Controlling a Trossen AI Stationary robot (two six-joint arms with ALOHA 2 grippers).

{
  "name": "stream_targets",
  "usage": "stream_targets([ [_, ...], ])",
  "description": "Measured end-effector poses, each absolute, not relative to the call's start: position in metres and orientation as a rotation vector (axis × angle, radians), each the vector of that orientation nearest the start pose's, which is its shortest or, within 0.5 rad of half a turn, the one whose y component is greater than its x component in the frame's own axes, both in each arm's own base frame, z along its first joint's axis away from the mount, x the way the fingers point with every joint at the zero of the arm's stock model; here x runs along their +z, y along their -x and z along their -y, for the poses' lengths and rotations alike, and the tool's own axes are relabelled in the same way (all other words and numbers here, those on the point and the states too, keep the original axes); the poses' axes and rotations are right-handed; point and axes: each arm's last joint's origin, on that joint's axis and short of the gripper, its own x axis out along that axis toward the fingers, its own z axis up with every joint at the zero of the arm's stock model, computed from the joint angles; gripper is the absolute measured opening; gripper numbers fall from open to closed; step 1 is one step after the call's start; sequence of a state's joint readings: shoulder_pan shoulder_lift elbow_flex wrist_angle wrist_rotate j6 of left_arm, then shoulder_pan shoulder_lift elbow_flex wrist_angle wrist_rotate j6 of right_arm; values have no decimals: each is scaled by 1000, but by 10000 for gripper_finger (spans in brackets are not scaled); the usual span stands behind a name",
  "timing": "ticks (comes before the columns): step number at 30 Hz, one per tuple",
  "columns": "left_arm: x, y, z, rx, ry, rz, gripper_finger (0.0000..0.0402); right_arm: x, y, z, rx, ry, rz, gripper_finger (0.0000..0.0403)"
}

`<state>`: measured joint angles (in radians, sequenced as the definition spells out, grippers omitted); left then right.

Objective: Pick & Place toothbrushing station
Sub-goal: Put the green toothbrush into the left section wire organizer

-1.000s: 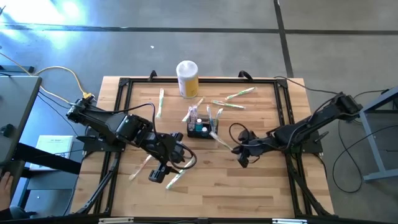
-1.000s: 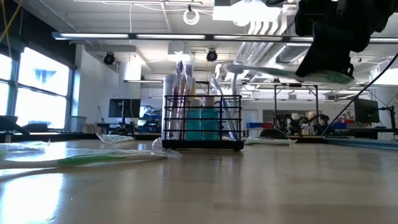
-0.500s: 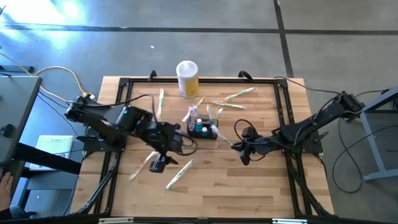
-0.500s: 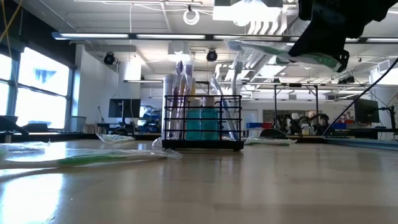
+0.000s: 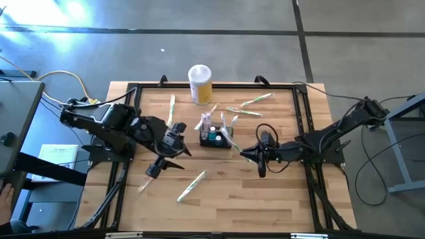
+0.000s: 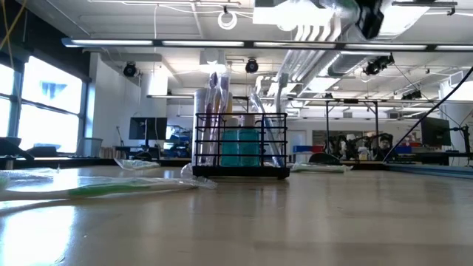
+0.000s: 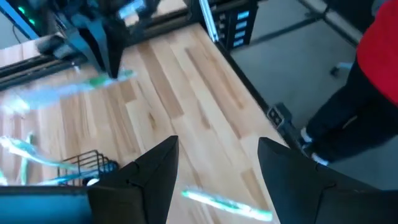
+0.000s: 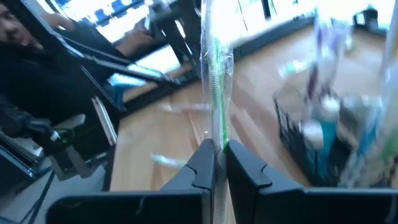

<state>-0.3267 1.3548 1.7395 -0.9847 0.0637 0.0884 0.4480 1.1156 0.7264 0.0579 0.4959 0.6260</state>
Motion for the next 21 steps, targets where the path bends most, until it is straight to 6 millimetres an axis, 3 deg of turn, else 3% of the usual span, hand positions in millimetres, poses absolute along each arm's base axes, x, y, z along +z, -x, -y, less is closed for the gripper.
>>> stream_targets([
  [4,447,-236,81,-385,-200,-554,216,298,-227,-94,-109,-389,-211,13],
  [10,414,-237,82,-408,-165,-379,216,327,-229,-96,-90,-309,-139,13],
  [15,378,-232,81,-406,-69,-193,216,335,-226,-101,-137,-235,-109,13],
  [21,351,-228,75,-248,-32,-15,216,334,-227,-102,-135,-240,-108,13],
])
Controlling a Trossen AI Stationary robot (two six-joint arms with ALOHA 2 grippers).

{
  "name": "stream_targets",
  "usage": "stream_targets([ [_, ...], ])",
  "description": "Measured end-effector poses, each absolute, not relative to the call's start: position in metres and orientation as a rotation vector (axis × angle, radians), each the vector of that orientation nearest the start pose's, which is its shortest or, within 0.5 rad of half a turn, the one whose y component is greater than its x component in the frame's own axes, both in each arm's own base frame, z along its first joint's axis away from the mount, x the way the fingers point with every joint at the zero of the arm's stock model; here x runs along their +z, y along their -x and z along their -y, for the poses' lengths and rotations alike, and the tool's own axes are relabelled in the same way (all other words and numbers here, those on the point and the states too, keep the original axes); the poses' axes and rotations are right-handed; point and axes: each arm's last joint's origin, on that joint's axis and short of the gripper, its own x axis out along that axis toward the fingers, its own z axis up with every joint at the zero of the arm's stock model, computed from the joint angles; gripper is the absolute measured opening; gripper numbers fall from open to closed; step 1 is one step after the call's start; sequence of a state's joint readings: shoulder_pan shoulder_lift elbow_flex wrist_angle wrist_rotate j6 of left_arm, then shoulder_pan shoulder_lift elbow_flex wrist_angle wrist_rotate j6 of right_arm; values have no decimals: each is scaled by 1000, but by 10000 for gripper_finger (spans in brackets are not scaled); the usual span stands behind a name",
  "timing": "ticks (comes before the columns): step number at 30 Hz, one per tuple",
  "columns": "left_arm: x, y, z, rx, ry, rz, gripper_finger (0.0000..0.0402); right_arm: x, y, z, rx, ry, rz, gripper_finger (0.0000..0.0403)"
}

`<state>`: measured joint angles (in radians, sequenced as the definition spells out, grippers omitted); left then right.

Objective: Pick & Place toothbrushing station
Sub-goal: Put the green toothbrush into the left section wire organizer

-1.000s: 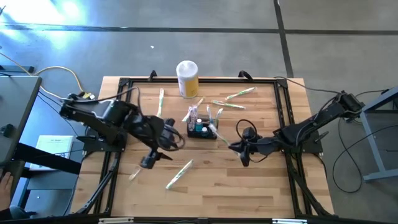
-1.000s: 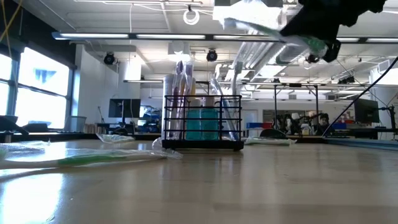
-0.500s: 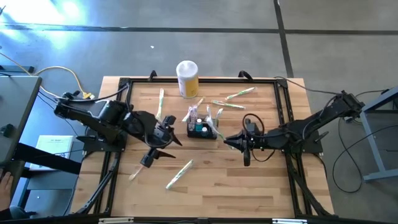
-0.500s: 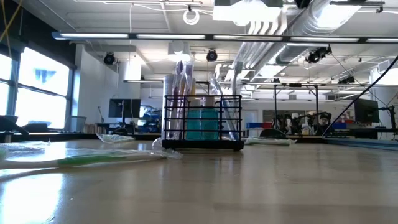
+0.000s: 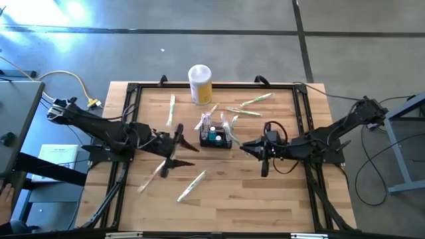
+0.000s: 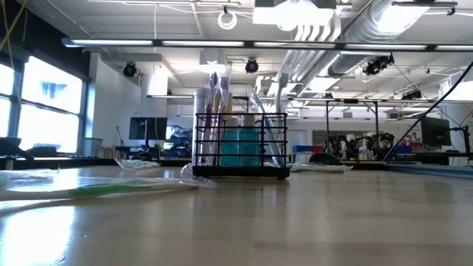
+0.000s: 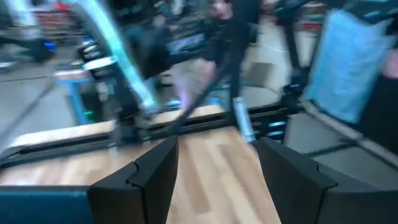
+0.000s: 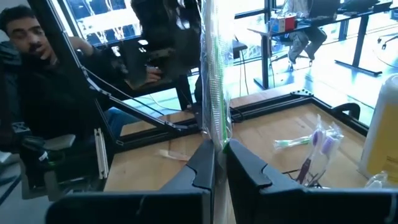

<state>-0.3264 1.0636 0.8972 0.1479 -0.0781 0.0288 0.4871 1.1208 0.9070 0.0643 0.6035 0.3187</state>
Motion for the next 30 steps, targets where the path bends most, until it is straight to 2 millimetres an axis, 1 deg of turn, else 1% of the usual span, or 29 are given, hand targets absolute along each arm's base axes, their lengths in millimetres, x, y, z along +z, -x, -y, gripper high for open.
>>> stream_targets([
  [3,345,-232,73,-160,-13,36,216,332,-229,-102,-137,-248,-114,13],
  [5,341,-235,73,-116,-11,38,216,333,-229,-102,-134,-261,-110,13],
  [11,333,-244,75,-72,-13,28,216,334,-231,-103,-114,-280,-88,13],
  [15,330,-251,75,-5,-7,42,216,333,-235,-105,-107,-290,-79,13],
  [23,325,-259,78,-1,-1,48,219,325,-245,-110,-73,-291,-90,13],
  [26,323,-262,79,-2,17,55,241,324,-247,-110,-69,-288,-98,13],
  [30,321,-263,79,-2,54,40,292,323,-250,-109,-61,-293,-91,13],
])
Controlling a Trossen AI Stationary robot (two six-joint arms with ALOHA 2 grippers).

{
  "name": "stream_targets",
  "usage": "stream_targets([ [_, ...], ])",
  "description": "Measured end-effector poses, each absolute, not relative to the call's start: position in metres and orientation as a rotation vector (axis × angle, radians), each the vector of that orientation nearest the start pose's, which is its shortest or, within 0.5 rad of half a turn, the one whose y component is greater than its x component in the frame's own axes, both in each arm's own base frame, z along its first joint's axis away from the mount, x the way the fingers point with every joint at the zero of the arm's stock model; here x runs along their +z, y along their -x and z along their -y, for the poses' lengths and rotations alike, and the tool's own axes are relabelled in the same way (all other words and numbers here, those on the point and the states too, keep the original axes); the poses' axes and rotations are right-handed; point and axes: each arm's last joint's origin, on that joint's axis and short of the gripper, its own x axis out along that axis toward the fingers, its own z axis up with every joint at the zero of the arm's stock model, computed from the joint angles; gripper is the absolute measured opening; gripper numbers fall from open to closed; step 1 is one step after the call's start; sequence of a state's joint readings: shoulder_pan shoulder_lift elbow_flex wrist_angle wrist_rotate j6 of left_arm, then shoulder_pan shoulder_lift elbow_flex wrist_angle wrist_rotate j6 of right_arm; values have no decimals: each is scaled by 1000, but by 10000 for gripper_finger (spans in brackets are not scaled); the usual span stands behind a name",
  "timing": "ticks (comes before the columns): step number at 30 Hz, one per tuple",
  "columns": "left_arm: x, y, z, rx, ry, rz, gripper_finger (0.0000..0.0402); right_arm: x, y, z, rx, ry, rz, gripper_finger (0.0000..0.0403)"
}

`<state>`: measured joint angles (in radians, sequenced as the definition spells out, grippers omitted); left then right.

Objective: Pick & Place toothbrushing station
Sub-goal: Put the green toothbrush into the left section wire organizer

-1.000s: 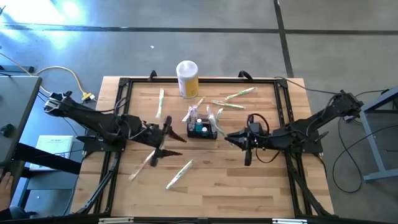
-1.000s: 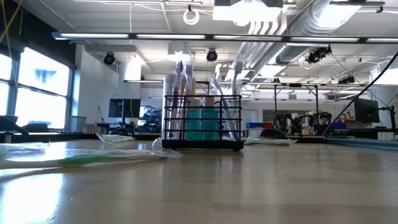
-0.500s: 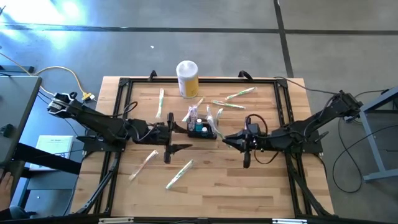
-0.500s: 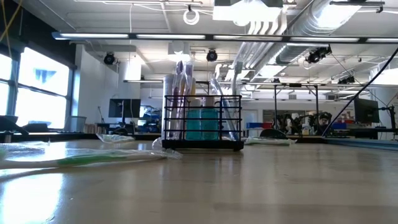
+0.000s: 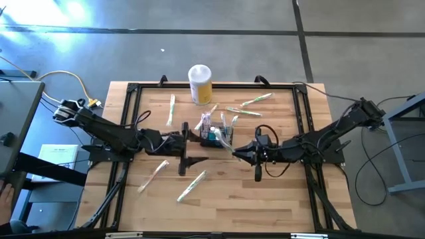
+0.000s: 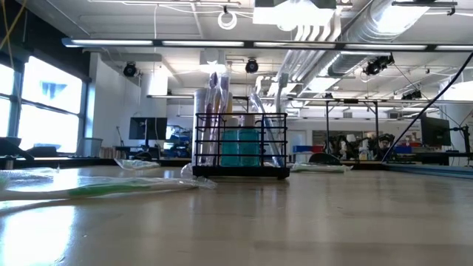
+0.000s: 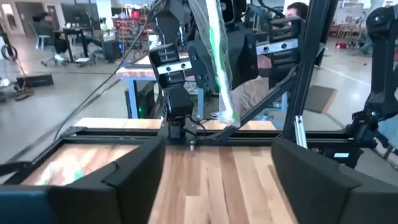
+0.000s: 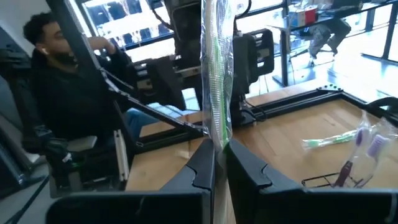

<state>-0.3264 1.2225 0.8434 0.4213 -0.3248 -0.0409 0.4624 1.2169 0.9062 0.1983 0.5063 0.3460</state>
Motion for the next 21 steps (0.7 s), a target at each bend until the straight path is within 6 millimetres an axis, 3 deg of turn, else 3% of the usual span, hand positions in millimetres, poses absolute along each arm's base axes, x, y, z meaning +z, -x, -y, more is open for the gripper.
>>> stream_targets([
  [7,319,-265,80,-10,67,28,344,319,-257,-106,-36,-301,-100,13],
  [21,303,-276,86,-57,80,-29,347,303,-277,-106,31,-338,-138,13],
])
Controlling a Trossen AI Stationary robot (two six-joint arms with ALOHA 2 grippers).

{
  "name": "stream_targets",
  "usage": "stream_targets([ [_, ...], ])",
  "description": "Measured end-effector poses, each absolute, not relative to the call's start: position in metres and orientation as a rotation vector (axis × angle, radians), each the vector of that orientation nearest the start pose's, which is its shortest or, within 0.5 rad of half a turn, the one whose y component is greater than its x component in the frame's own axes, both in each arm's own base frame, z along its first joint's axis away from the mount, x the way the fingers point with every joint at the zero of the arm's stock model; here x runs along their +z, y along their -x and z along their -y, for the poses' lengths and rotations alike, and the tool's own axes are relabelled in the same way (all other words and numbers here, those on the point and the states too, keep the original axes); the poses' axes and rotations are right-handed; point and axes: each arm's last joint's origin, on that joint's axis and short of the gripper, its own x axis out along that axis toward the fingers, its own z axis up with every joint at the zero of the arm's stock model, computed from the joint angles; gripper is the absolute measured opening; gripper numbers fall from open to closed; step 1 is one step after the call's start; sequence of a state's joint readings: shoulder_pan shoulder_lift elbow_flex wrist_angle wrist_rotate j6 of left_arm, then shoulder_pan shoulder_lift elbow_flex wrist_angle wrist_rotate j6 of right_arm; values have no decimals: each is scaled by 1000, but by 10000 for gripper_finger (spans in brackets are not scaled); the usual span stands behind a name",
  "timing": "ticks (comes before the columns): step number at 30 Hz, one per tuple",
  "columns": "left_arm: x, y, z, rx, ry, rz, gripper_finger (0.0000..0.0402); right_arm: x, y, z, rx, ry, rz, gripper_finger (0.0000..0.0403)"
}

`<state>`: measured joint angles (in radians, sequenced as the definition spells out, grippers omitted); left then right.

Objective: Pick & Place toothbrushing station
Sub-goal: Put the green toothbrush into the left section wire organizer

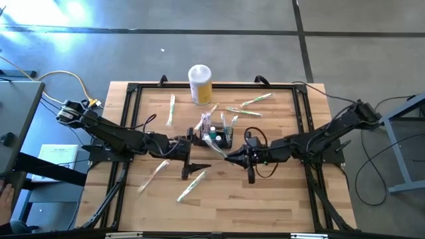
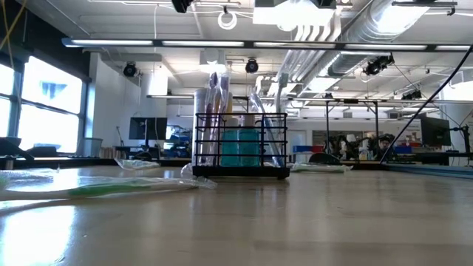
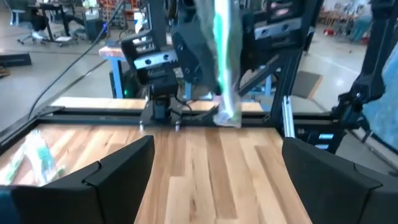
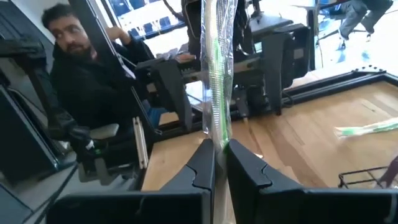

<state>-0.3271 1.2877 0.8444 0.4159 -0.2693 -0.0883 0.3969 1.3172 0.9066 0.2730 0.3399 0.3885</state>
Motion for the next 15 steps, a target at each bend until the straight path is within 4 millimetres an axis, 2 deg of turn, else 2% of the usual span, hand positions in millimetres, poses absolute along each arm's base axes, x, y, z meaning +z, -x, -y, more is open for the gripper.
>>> stream_targets([
  [5,305,-276,85,-48,150,-10,347,299,-280,-108,58,-350,-158,13],
  [8,313,-275,85,-50,181,62,347,293,-283,-110,62,-349,-184,13],
  [15,315,-275,85,-50,161,77,347,287,-289,-112,79,-360,-195,13],
])
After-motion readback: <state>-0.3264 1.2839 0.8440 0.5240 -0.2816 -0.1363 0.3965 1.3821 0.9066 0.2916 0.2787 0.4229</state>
